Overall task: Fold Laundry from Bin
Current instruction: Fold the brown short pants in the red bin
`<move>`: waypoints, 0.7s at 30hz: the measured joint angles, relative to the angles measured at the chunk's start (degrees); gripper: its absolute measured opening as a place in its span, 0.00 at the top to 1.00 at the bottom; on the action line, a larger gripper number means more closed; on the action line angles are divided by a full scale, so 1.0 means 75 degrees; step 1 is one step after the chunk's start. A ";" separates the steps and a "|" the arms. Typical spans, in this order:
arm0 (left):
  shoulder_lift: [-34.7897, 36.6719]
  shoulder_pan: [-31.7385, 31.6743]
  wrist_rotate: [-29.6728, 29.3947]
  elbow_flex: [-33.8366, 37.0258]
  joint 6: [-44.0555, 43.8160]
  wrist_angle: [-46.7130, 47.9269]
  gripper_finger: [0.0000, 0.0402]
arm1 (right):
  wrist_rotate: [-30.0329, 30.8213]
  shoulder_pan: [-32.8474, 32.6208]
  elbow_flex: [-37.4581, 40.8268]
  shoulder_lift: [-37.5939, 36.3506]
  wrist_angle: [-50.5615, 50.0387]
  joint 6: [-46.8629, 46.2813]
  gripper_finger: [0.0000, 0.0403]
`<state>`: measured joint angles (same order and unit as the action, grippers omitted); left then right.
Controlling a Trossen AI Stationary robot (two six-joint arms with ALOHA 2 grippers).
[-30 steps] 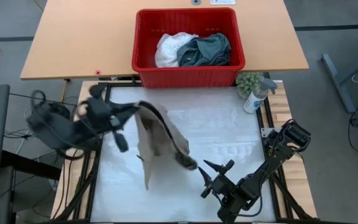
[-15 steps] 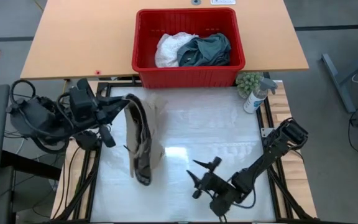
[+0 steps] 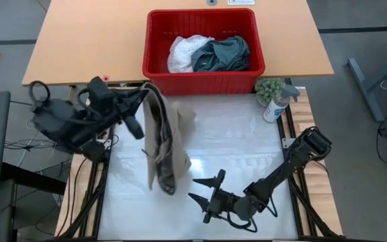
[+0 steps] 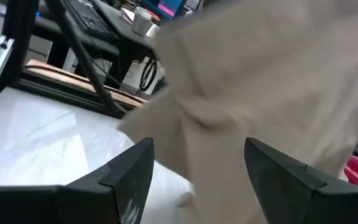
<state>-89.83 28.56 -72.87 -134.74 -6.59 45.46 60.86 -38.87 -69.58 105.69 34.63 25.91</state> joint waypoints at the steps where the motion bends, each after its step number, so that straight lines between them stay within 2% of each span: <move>1: -0.0019 -0.0121 0.0131 0.0000 -0.0001 -0.0131 1.00 | -0.0015 0.0005 0.0003 0.0000 0.0083 0.0050 0.31; 5: -0.0096 -0.0457 0.0809 0.0000 0.0171 -0.0797 1.00 | -0.0031 0.0110 0.0003 0.0000 0.0241 0.0141 0.31; 9: -0.0133 -0.0541 0.1314 0.0000 0.0284 -0.1175 1.00 | 0.0559 0.0256 0.0003 0.0000 0.0507 0.0776 0.31; 16: -0.0128 -0.0531 0.1315 0.0000 0.0262 -0.1206 1.00 | 0.1124 0.0491 0.0003 0.0003 0.1546 0.1768 0.31; 21: -0.0128 -0.0528 0.1176 0.0000 0.0540 -0.1205 1.00 | 0.1240 0.0603 0.0003 0.0003 0.1839 0.1808 0.31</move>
<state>-90.78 24.60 -64.04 -134.74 -2.54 36.42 70.16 -34.35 -69.56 105.71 48.42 39.46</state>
